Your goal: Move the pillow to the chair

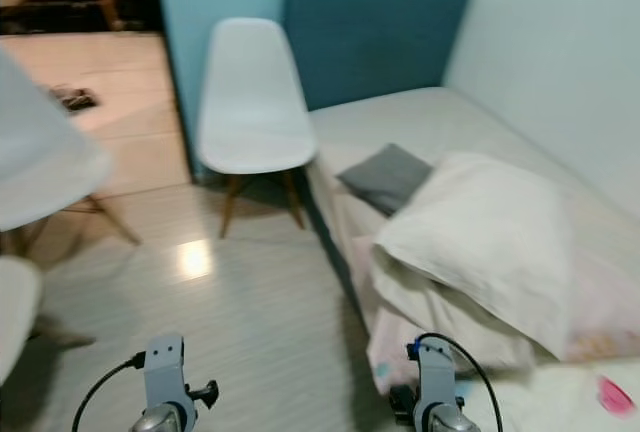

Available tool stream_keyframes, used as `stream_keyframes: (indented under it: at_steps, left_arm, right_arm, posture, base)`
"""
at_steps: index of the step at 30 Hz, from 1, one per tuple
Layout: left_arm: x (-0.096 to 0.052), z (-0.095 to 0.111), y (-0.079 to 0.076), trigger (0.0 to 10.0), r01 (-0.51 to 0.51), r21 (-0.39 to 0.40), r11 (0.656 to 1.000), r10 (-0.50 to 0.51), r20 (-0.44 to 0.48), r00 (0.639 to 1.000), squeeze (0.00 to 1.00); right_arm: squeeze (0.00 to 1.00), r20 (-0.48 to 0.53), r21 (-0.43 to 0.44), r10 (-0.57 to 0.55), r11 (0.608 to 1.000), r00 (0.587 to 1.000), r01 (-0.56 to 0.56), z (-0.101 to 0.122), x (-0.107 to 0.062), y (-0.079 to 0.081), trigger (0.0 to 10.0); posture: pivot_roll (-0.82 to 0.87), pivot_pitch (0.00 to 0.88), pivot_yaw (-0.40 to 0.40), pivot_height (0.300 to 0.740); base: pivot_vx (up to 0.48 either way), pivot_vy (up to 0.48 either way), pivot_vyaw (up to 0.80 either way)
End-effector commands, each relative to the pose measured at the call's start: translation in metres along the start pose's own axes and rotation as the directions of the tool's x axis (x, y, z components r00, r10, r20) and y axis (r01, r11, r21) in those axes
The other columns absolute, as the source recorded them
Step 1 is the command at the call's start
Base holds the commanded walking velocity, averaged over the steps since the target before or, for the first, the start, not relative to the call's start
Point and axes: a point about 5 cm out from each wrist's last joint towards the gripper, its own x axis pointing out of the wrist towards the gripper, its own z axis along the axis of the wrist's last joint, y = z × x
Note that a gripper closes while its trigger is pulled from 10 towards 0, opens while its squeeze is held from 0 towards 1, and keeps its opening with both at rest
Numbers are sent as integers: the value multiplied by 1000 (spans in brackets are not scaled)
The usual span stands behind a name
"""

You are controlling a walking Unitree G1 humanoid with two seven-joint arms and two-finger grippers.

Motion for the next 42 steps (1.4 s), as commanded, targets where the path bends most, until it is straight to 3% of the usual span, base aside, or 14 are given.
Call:
stream_keyframes:
  at_steps: [1, 12, 20, 24, 25, 26, 27, 30, 33, 35, 37, 39, 40, 42]
  left_arm:
    - [-1, -4, -8, 10000, 17, 21, 1000, -16, -27, 1000, 0]
    - [-2, -11, -10, 10000, 16, 53, 998, -12, -64, 998, 0]
    - [6, 46, -5, 10000, -3, 27, 1000, -1, 148, 989, 0]
    - [6, 66, -6, 10000, -13, 68, 998, -2, 216, 976, 0]
    - [-4, 42, 61, 10000, -52, 31, 998, 42, 265, 963, 0]
    - [-11, 34, 86, 10000, -74, 29, 997, 62, 292, 954, 0]
    - [-17, 30, 100, 10000, -87, 28, 996, 74, 314, 947, 0]
    - [-20, 33, 107, 10000, -96, 28, 995, 81, 344, 935, 0]
    - [-20, 52, 103, 10000, -87, 40, 995, 62, 422, 904, 0]
    - [-21, 86, 86, 10000, -76, 63, 995, 29, 547, 837, 0]
    - [-21, 86, 86, 10000, -76, 63, 995, 29, 547, 837, 0]
    - [-25, 111, 70, 10000, -70, 69, 995, 11, 628, 778, 0]
    - [-25, 111, 70, 10000, -70, 69, 995, 11, 628, 778, 0]
    - [-29, 124, 59, 10000, -55, 79, 995, -13, 677, 736, 0]
  right_arm:
    - [0, -16, -10, -13, 1000, 1000, 13, -3, -1, -5, 10000]
    - [0, -10, -24, -3, 1000, 1000, 2, -3, -2, -8, 10000]
    - [0, 294, 106, 105, 984, 950, -141, 68, -1, -5, 10000]
    - [0, 369, 59, 182, 974, 912, -218, 100, -3, 7, 10000]
    - [0, 392, 7, 257, 959, 883, -282, 117, -4, 17, 10000]
    - [0, 403, -25, 295, 950, 866, -312, 122, -5, 21, 10000]
    - [0, 414, -52, 329, 939, 849, -339, 128, -7, 24, 10000]
    - [0, 435, -92, 372, 924, 820, -371, 136, -9, 28, 10000]
    - [0, 477, -119, 404, 910, 781, -398, 149, -14, 31, 10000]
    - [0, 537, -146, 436, 891, 722, -429, 167, -20, 36, 10000]
    - [0, 537, -146, 436, 891, 722, -429, 167, -20, 36, 10000]
    - [0, 582, -178, 461, 876, 670, -448, 183, -26, 41, 10000]
    - [0, 582, -178, 461, 876, 670, -448, 183, -26, 41, 10000]
    - [0, 618, -223, 495, 855, 611, -468, 200, -34, 48, 10000]
  posture:
    - [28, 0, -121, 740]
    - [27, 0, -123, 740]
    - [11, 0, -110, 740]
    - [4, 0, -107, 740]
    - [2, 0, -107, 740]
    - [4, 0, -108, 740]
    - [5, 0, -108, 740]
    - [5, 0, -108, 740]
    - [6, 0, -108, 740]
    - [7, 0, -107, 740]
    - [7, 0, -107, 740]
    - [8, 0, -105, 740]
    - [8, 0, -105, 740]
    - [8, 0, -106, 740]
  base:
    - [0, 0, 0]
    - [0, 0, 0]
    - [0, 0, 0]
    - [0, 0, 0]
    - [0, 0, 0]
    - [0, 0, 0]
    - [0, 0, 0]
    - [0, 0, 0]
    - [0, 0, 0]
    - [124, 0, 0]
    - [247, 0, 0]
    - [300, 0, 0]
    - [315, 0, 0]
    - [328, 0, -288]
